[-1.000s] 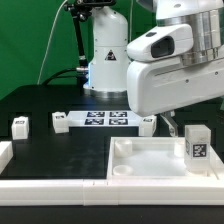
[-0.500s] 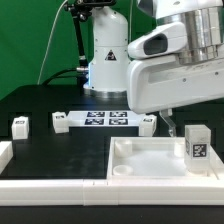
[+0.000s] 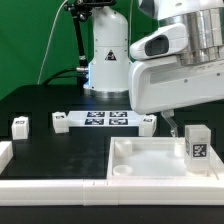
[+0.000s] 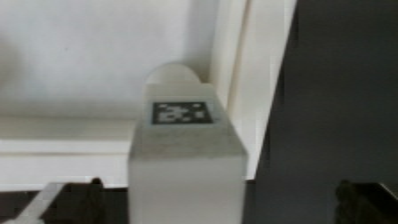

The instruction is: Assemble one leg

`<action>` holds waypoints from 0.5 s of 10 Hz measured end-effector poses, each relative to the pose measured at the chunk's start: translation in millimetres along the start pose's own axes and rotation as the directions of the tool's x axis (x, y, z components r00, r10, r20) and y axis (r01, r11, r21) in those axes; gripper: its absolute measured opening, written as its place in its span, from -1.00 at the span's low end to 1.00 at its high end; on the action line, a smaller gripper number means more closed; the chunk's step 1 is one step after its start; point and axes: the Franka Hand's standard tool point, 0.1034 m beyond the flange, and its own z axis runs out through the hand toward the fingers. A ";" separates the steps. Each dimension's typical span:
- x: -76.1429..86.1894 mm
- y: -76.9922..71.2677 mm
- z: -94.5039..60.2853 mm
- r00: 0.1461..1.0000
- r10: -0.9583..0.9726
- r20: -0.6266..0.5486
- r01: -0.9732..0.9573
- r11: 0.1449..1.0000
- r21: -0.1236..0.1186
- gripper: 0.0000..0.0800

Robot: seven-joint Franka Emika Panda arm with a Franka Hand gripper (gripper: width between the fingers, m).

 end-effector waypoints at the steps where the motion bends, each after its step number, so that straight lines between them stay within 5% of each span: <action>1: -3.4 4.0 6.4 1.000 0.004 0.010 -0.004 1.000 -0.004 0.62; 5: -3.4 9.9 10.0 1.000 0.008 0.011 -0.007 1.000 -0.008 0.62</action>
Offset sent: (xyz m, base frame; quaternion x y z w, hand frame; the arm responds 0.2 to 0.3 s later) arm 0.0061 -0.0071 0.0017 -0.0143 -0.0008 -0.0186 0.9997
